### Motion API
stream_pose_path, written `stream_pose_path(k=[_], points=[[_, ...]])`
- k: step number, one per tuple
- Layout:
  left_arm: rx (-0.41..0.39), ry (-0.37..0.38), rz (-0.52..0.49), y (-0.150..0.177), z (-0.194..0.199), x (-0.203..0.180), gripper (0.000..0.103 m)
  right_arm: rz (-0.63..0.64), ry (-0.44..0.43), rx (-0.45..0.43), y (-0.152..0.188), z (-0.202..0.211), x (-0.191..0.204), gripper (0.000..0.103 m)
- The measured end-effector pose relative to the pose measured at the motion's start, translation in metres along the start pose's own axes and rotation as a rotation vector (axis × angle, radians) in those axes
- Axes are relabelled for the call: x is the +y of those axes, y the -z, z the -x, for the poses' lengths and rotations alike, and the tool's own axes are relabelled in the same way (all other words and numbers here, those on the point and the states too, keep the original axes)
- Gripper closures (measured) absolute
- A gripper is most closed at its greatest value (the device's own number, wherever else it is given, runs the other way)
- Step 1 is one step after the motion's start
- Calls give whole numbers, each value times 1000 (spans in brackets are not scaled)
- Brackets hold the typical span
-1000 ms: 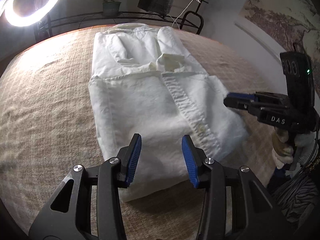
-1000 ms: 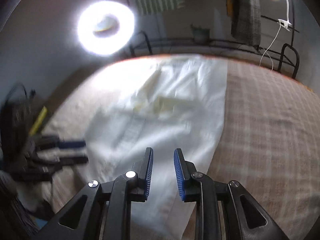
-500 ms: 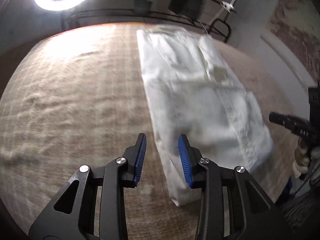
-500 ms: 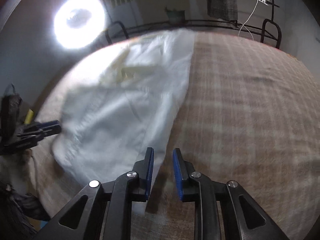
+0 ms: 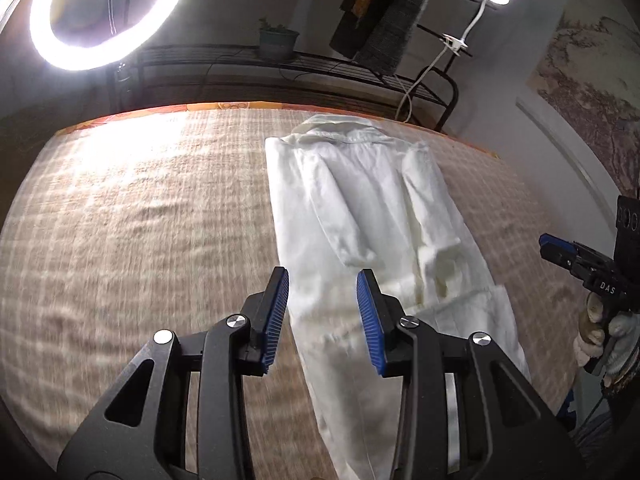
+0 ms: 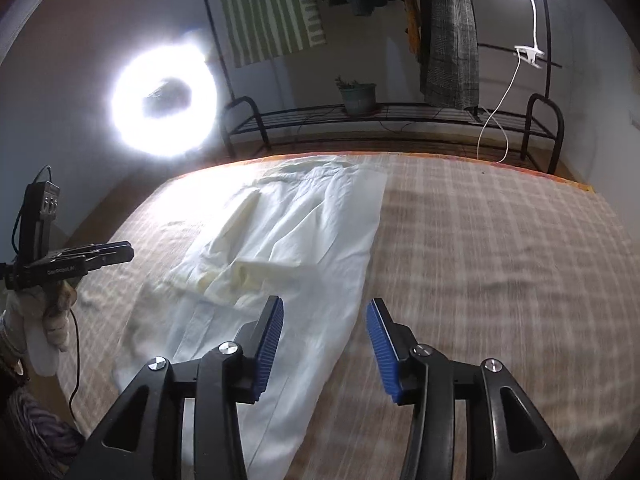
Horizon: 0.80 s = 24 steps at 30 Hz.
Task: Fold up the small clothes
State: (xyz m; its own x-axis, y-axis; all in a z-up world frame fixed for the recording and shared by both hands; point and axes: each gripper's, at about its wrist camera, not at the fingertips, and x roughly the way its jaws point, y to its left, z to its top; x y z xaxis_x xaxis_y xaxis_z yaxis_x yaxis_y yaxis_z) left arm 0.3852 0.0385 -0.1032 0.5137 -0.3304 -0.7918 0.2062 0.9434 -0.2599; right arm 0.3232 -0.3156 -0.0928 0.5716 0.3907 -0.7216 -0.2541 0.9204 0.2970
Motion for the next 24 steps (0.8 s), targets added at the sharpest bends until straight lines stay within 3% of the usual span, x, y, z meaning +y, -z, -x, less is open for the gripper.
stream_pose_path(k=[5,9,11,20,24], points=[[20,14,58,-31,-40,21,67,12,-39,23,-34,-38,-11,74],[30,-13,33,-53,-73,25,67,49,-88,48,-61,-83,-11,85],[34,-22,16,-61,-86,25,67,63,-72,70,-74,-110,-11,89],[52,-105,-59,-76,-143,36,65,55,22,149,-101,-199,-35,94],[25,-73,3,-83,-145,52,58,62,16,143,-108,-201,-39,90]])
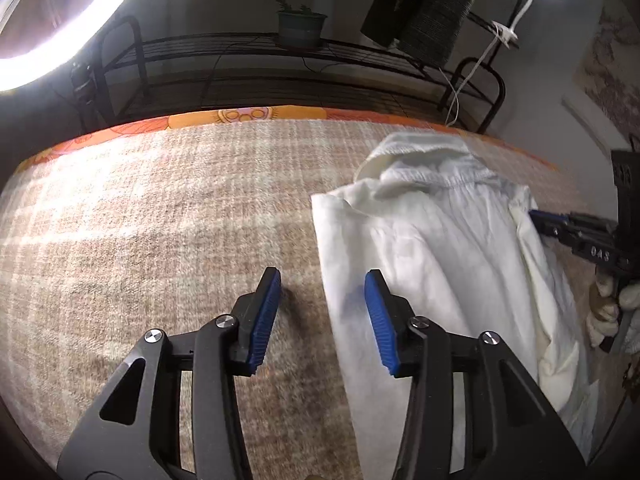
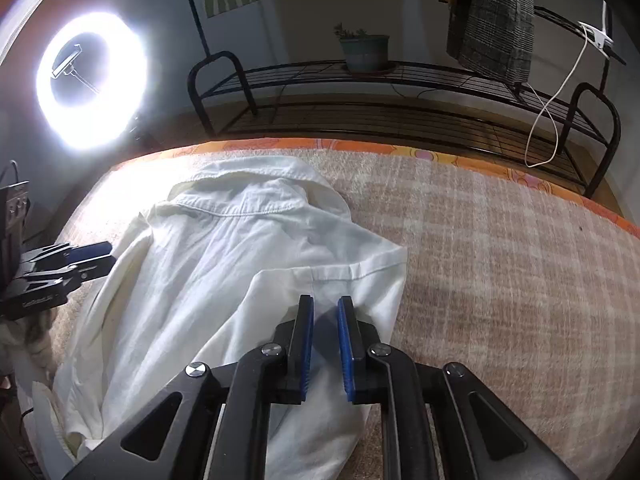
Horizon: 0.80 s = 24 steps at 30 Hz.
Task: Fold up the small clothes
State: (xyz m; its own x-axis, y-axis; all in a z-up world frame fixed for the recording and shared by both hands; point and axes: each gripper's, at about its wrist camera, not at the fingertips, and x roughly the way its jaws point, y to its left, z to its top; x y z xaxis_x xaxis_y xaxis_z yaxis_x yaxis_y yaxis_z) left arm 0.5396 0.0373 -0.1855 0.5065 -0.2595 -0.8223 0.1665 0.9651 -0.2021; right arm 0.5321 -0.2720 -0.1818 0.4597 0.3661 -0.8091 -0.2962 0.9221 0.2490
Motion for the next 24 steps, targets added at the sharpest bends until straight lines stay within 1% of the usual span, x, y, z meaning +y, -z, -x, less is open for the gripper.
stream_pose_path(k=[1,2,3,4,5,8,10,12,14,15,16,17,18,19,20,21,22,24], points=[[-6,14,19,-3,1,4,56,5,-1,-7,-1,3,-1,87],[-12,27,39,-5,2,8,54,3,-9,-26,0,9,-3,78],[-19,34,61,-9,1,14,51,-11,-28,-56,1,18,-8,73],[-18,43,77,-12,-1,17,51,-25,-40,-80,1,24,-12,67],[-13,54,89,-14,-3,19,51,-41,-39,-99,2,29,-19,64],[0,123,133,-21,-8,24,51,-109,-18,-86,1,27,-39,60],[11,171,153,-27,-12,25,51,-175,-61,-75,1,21,-53,60],[12,181,159,-31,-16,23,51,-213,-106,-67,1,14,-60,61],[11,182,147,-34,-20,18,51,-218,-105,-57,-2,6,-61,61],[11,183,141,-35,-23,16,56,-222,-107,-52,-5,1,-61,61],[11,175,134,-35,-25,14,71,-227,-113,-51,-5,-1,-61,61],[17,172,134,-36,-28,12,79,-230,-124,-55,-5,-2,-61,65],[23,174,138,-37,-30,11,94,-231,-137,-57,-6,-2,-60,70],[23,176,139,-38,-31,11,98,-229,-158,-56,-8,-4,-58,83],[14,178,136,-38,-29,10,100,-225,-165,-52,-9,-5,-56,96],[6,181,133,-38,-27,8,102,-219,-158,-53,-10,-4,-53,101],[-5,184,130,-37,-22,7,102,-215,-154,-61,-11,-2,-51,103],[-31,182,111,-37,-8,4,103,-204,-159,-87,-12,7,-46,103]])
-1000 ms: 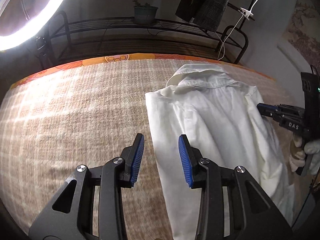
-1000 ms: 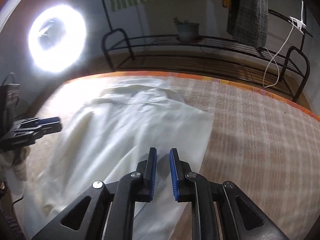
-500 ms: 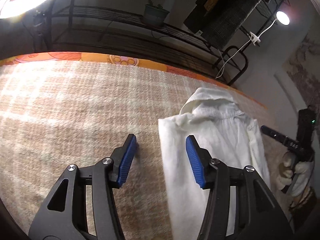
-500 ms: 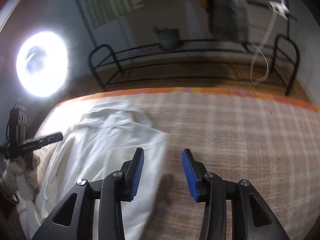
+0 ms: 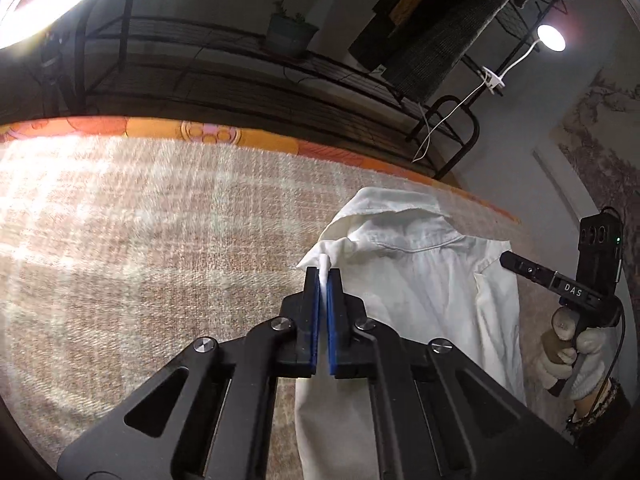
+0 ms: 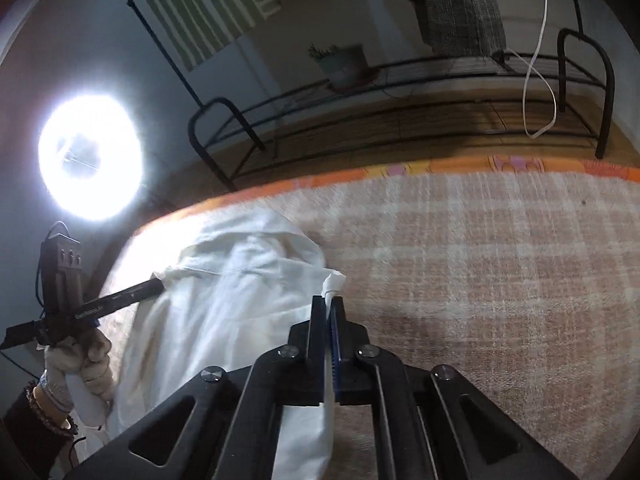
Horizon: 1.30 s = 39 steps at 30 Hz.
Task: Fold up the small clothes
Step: 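Grasp the collar end with the left gripper and lift it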
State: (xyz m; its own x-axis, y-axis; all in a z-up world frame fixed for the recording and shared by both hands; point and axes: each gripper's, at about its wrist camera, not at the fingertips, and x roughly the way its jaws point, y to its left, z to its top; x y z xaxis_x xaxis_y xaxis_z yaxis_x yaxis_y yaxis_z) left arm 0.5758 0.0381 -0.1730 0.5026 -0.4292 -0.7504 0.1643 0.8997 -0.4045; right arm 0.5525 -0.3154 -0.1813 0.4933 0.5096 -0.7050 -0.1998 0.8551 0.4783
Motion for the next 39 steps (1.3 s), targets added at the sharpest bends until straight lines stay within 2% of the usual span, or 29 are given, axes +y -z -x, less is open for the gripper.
stream_pose_path(k=[9,14,18,23,27,34,39], points=[[-88,5,-101,0,74,-36,103,64,-7,-94,-1,62,38,103],[-117,-9,-143,16,117,-50,103,107,-8,-127,10,109,66,103],[-133,-7,-148,39,151,-58,103,129,-14,-157,30,145,84,103],[-133,-11,-168,71,177,-68,103,148,-6,-152,63,176,100,103],[-130,-18,-182,109,200,-76,103,151,3,-143,95,196,110,103],[-74,-49,-204,171,216,-80,103,159,15,-103,150,213,122,103],[-48,-67,-229,208,223,-79,103,219,38,-48,189,211,133,103]])
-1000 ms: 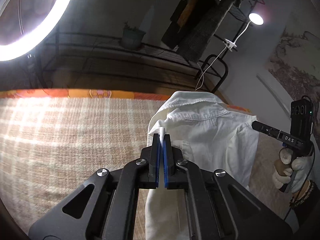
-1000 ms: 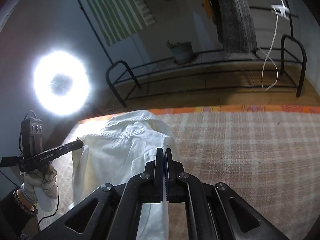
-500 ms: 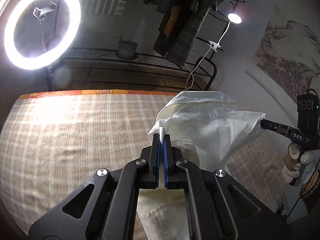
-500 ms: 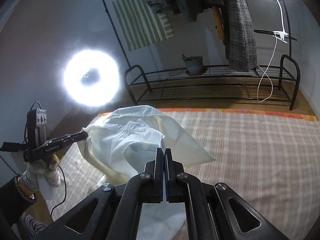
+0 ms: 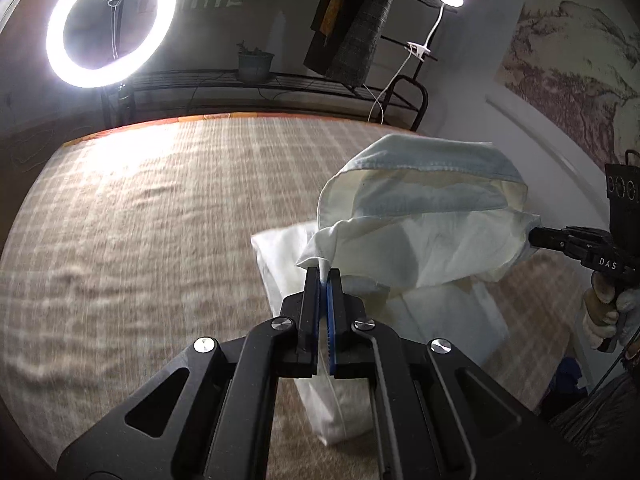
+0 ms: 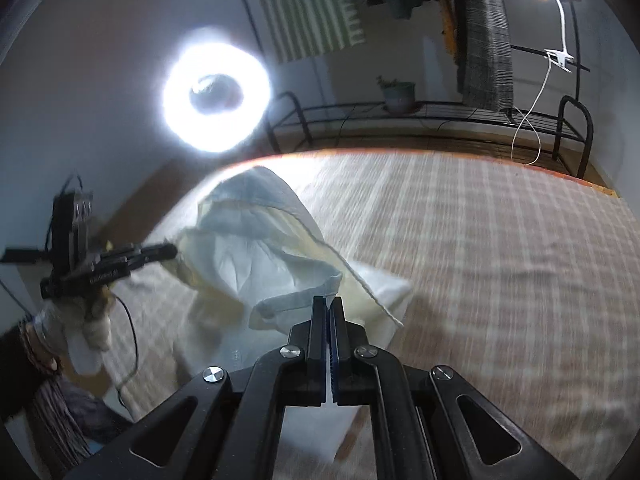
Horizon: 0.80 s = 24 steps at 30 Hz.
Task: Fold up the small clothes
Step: 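Grasp the collar end with the left gripper and lift it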
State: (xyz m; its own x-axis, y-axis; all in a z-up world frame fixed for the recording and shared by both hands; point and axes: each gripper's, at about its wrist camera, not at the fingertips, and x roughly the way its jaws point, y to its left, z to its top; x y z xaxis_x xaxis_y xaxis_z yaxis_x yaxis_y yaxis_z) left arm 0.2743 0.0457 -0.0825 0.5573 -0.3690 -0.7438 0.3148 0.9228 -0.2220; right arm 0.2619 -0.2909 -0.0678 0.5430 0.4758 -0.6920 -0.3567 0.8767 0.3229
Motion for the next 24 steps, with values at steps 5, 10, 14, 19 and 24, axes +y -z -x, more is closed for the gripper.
stream_pose_path(k=[5,10,14,19,24], points=[[63,-2,-51,32,5,-5,103,72,53,45,29,-4,14,103],[115,5,-29,50,20,7,103,170,119,51,59,4,24,100],[102,42,87,58,39,25,96,196,114,60,72,19,23,79],[99,140,297,52,37,48,68,13,37,3,83,46,7,71],[149,232,498,46,10,66,68,-251,-45,19,86,28,-20,64]])
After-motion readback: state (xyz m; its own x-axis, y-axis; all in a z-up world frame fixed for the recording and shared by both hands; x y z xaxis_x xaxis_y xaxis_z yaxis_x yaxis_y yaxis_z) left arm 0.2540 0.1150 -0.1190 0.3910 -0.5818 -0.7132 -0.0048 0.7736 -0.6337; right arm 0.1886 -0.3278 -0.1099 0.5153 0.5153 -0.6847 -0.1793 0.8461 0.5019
